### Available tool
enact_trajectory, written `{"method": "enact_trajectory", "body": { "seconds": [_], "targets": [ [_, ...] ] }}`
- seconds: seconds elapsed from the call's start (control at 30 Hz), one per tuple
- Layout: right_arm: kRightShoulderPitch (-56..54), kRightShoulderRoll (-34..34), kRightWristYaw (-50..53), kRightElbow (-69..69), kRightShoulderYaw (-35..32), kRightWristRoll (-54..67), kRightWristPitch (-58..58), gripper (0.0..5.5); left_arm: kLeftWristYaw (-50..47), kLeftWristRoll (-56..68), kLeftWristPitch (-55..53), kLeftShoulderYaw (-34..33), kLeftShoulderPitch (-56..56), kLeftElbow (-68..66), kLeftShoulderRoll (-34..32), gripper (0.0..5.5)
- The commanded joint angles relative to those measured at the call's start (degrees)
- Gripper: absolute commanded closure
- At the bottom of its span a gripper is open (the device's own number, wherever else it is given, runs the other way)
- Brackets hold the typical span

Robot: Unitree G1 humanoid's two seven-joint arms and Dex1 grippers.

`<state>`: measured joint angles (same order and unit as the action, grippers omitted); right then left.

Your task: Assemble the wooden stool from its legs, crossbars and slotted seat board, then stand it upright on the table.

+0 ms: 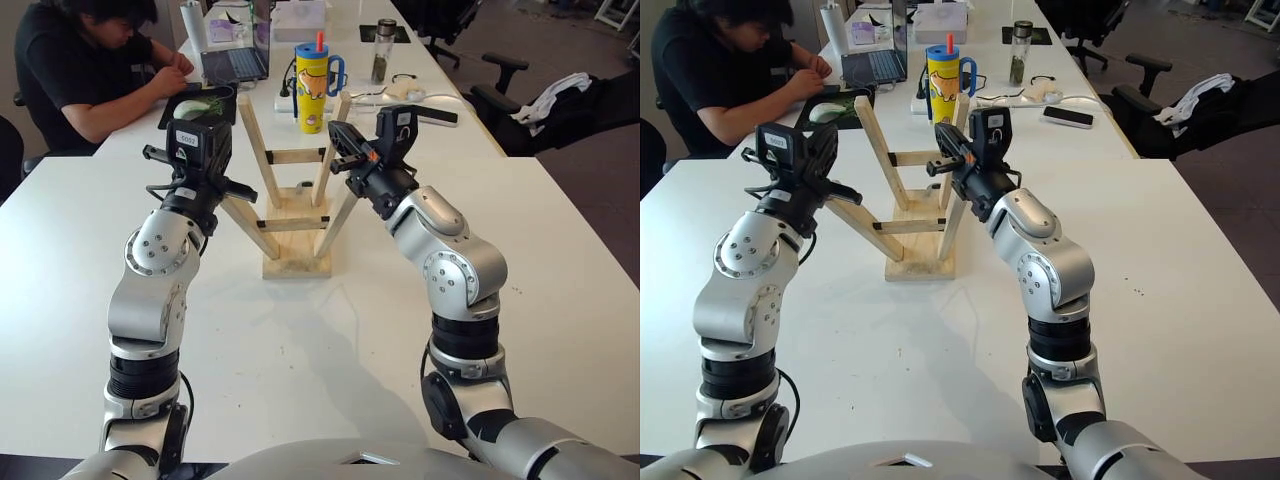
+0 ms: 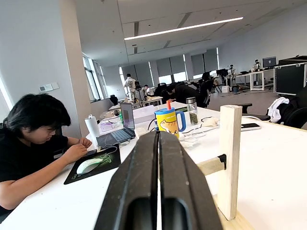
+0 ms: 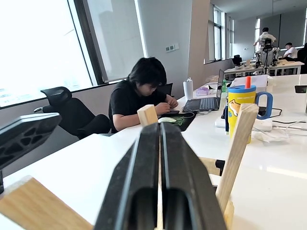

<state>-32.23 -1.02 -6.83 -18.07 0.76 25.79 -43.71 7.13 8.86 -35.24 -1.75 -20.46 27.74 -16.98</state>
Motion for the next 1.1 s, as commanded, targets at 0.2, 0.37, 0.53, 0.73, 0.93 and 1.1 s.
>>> {"method": "enact_trajectory", "body": {
  "seconds": [0.2,0.37,0.53,0.73,0.93,1.1],
  "targets": [
    [-0.9,0.4,-5.7,1.3,-10.8,7.0,14.4,5.5,-6.9,-3.7,12.1,-8.0,-5.0,-8.6,0.9,5.47],
    [-1.4,-6.4,-10.2,10.2,-13.3,6.9,16.0,5.5,3.8,8.1,19.7,-7.0,-8.8,-4.5,2.6,5.47],
    [0.0,-12.7,-27.3,22.8,-3.1,1.6,19.0,5.5,20.4,29.0,8.8,-4.9,-8.3,-3.6,-0.7,5.47],
    [-0.8,-15.8,-43.6,28.2,0.7,1.6,23.4,5.5,39.5,42.1,-5.4,-6.0,-0.8,-9.9,-13.6,5.47],
    [-2.7,-16.5,-57.7,28.8,2.2,6.7,20.9,5.5,50.0,29.3,-2.5,5.0,8.2,-18.5,-22.9,5.47],
    [-1.8,-12.8,-58.0,25.1,6.7,5.6,21.3,5.5,52.7,10.7,5.4,16.7,12.4,-27.6,-30.7,5.47]
  ]
}}
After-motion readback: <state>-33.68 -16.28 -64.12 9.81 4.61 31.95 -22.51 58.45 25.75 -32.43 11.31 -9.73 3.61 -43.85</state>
